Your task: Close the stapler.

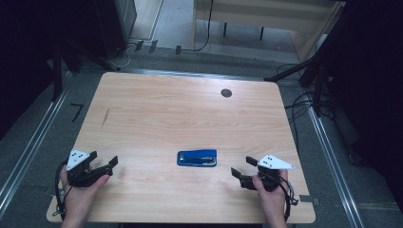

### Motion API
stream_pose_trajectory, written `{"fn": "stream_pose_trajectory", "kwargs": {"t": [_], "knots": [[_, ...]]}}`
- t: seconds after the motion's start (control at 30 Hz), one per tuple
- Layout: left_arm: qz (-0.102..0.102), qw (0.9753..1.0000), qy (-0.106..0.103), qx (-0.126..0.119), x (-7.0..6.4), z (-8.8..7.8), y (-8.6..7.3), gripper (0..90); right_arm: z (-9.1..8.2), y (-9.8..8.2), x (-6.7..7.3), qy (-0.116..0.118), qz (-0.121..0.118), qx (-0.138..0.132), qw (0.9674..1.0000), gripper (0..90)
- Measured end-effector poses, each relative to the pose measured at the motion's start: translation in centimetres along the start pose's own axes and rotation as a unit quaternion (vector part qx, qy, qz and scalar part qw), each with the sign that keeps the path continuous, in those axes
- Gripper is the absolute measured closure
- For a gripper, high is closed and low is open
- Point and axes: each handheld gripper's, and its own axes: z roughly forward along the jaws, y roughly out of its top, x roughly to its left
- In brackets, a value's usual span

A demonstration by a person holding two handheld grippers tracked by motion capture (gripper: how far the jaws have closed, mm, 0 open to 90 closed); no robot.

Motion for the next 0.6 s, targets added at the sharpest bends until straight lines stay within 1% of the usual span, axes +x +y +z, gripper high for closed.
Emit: {"fn": "stream_pose_trajectory", "kwargs": {"t": [0.17, 0.3, 0.37, 0.5, 0.6], "knots": [[0.003, 1.0, -0.001, 0.001, 0.0, 0.0, 0.0, 15.9, -1.2, -0.4, -1.2, -0.007, 0.021, -0.006, 0.9997, 14.0], [-0.002, 1.0, 0.0, -0.001, 0.0, 0.0, 0.0, 15.9, -2.2, -0.8, -2.3, -0.024, 0.035, -0.008, 0.9991, 11.8], [-0.002, 1.0, 0.0, -0.002, 0.0, 0.0, 0.0, 15.9, -2.7, -1.1, -2.7, -0.03, 0.034, -0.009, 0.9989, 10.7], [-0.001, 1.0, 0.001, -0.002, 0.0, 0.0, 0.0, 15.9, -3.9, -1.8, -3.8, -0.039, 0.036, -0.008, 0.9986, 3.8], [-0.002, 1.0, 0.0, -0.002, 0.0, -0.1, 0.0, 15.9, -4.7, -2.1, -4.6, -0.048, 0.039, -0.012, 0.998, 2.0]]}}
